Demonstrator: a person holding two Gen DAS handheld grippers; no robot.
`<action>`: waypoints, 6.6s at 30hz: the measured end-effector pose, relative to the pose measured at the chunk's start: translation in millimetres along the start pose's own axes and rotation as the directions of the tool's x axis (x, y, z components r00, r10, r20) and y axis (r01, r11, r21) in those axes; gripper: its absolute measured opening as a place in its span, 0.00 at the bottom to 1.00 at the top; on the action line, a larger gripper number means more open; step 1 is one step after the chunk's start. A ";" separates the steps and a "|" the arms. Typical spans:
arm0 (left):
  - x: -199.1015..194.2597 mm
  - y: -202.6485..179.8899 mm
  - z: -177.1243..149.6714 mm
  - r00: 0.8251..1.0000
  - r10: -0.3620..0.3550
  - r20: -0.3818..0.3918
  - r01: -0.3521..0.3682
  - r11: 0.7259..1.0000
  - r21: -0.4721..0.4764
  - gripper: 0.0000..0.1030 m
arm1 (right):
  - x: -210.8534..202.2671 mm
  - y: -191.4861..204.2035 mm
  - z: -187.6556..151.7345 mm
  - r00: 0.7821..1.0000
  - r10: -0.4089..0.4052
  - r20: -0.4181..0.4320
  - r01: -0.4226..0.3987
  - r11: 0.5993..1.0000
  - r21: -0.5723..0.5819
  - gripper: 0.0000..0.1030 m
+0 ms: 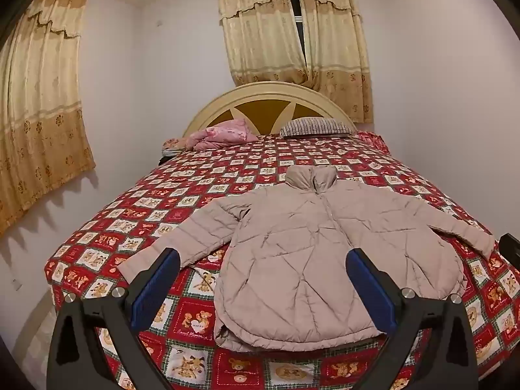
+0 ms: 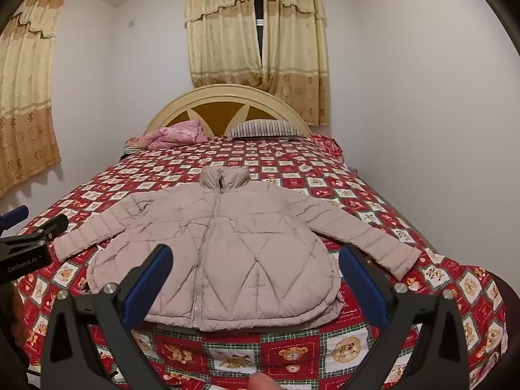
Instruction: Fold large clothes
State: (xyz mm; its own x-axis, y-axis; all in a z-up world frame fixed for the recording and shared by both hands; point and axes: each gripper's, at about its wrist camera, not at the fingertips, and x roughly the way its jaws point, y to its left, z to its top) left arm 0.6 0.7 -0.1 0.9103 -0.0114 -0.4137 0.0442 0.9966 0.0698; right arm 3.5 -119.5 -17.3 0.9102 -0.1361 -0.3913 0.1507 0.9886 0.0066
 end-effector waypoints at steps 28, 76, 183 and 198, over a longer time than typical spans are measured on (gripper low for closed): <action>2.4 -0.4 -3.7 1.000 0.011 0.012 -0.011 1.000 0.001 0.99 | 3.4 -1.3 -5.4 1.000 -0.005 0.000 0.005 1.000 0.013 1.00; 4.9 12.0 -3.2 1.000 0.024 0.015 -0.024 1.000 -0.011 0.99 | 6.3 0.5 -8.7 1.000 0.000 -0.014 0.001 1.000 0.027 1.00; 353.8 34.0 -40.5 0.942 0.033 -0.335 -0.056 0.997 -0.060 0.99 | 244.1 21.4 184.6 0.987 -0.115 0.115 0.153 0.894 -0.420 0.10; 356.8 40.6 -42.5 0.936 0.003 -0.351 -0.044 0.993 -0.108 0.99 | 280.2 115.8 118.9 0.997 0.075 -0.032 -0.081 0.872 -0.483 0.10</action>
State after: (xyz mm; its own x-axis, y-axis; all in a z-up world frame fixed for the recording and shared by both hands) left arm 309.7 40.5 -183.4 0.7082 0.0211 -0.7057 -0.0400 0.9991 -0.0103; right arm 321.8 -50.9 -16.7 0.9060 -0.0595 -0.4190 -0.1290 0.9041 -0.4074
